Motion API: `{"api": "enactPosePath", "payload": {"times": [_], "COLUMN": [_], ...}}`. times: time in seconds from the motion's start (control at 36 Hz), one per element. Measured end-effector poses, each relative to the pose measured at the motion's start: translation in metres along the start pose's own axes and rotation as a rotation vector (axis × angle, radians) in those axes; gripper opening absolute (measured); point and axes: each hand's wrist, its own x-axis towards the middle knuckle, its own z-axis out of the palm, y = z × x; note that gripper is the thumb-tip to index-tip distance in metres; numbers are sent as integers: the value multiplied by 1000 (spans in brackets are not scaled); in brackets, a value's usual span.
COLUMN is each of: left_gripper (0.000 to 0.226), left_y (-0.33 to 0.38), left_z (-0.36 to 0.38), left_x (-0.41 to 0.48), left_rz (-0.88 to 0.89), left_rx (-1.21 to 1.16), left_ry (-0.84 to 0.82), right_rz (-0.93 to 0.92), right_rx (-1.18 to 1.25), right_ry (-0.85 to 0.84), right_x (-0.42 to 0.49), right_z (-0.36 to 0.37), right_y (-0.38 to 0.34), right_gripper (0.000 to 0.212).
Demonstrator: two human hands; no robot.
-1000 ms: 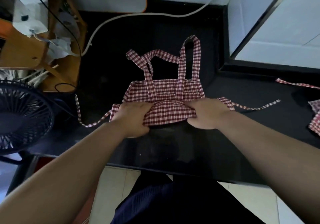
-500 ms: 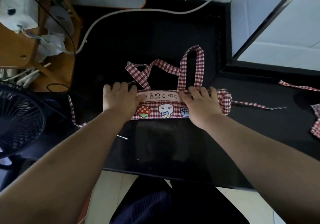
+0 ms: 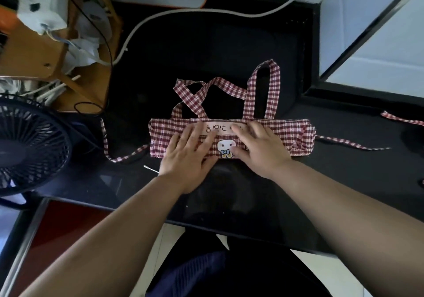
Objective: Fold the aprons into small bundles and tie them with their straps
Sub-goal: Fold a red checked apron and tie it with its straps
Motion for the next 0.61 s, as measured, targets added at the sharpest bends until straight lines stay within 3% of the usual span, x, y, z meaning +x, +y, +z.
{"api": "enactPosePath", "payload": {"times": [0.14,0.28,0.39,0.5,0.56,0.61], "left_gripper": [61,61,86,80,72,62], "left_y": [-10,-15,22,37,33,34], "left_z": [6,9,-7,-19,-19,-17], "left_x": [-6,-23,-23,-3,3,5], "left_rz": [-140,-512,-843,-1274,-1292,-1225], "left_rx": [-51,-216,-763,-1591,-1761,-1785], "left_ry": [20,304,547,525,583,615], "right_rz": [64,126,135,91,77,67], "right_rx": [117,248,260,249,241,226], "right_ry": [-57,-72,-103,-103,-97,-99], "right_x": [3,12,13,10,9,9], "right_z": [-8,-14,-16,-14,-14,-13], "right_y": [3,0,-1,1,1,4], "right_gripper": [64,61,63,62,61,60]}}
